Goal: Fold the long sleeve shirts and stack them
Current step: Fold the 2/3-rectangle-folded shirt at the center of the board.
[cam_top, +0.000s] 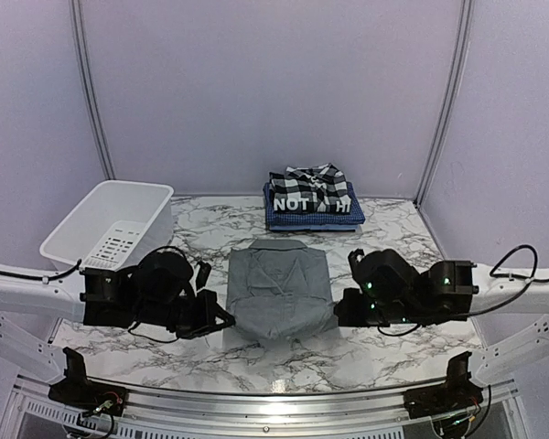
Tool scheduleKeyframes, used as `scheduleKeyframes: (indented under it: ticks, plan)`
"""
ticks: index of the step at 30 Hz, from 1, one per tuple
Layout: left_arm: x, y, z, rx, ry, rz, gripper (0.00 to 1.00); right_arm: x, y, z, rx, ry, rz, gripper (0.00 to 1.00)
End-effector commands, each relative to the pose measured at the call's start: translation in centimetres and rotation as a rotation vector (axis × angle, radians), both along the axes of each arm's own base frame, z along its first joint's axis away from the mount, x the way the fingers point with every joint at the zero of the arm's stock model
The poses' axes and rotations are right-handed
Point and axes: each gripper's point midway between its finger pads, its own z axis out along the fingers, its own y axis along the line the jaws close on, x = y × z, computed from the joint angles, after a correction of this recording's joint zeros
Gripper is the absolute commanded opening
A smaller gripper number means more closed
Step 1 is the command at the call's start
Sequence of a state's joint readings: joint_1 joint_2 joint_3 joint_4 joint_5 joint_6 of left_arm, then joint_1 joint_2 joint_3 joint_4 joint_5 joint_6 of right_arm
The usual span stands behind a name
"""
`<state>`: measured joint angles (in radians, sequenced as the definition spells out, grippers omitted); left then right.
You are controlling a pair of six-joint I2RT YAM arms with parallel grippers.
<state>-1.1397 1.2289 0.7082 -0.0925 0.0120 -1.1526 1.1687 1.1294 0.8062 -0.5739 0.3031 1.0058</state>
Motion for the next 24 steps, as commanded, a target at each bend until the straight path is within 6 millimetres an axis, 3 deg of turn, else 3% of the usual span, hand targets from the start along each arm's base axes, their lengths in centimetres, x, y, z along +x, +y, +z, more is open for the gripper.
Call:
scheduleKeyframes:
  ticks: [1,4,5,8,11,14,17,19,21,24]
  plan:
    - [5.6,1.1,1.0,0.066,-0.068,-0.006,0.00,7.4,-0.3,2.6,-0.028,-0.132,0.020,0.00]
    - [11.5,1.7,0.9,0.080,-0.077,0.035,0.00,13.9,-0.8,2.8,-0.046,-0.165,-0.008,0.00]
    - [13.8,1.4,1.7,0.069,-0.099,0.042,0.00,15.9,-0.9,2.3,-0.050,-0.165,-0.013,0.00]
    - [20.0,1.3,0.3,0.091,-0.105,0.062,0.00,22.1,-0.8,0.2,-0.065,-0.167,-0.025,0.00]
    - [25.1,1.3,-2.7,0.092,-0.074,0.076,0.00,27.4,-0.4,-3.0,-0.058,-0.134,-0.028,0.00]
    - [28.6,1.1,-6.7,0.095,-0.031,0.074,0.00,31.5,0.2,-6.6,-0.068,-0.104,-0.034,0.00]
    - [30.4,0.5,-8.9,0.088,-0.009,0.066,0.00,33.1,0.8,-9.7,-0.081,-0.068,-0.025,0.00]
    - [30.5,0.1,-9.6,0.080,0.006,0.062,0.00,32.7,1.0,-11.2,-0.085,-0.033,-0.018,0.00]
    - [30.0,0.2,-10.0,0.061,0.017,0.074,0.00,31.6,0.4,-12.1,-0.081,-0.007,-0.032,0.00]
    - [27.8,0.2,-9.9,0.024,0.020,0.079,0.00,28.2,-0.8,-12.9,-0.062,0.026,-0.042,0.00]
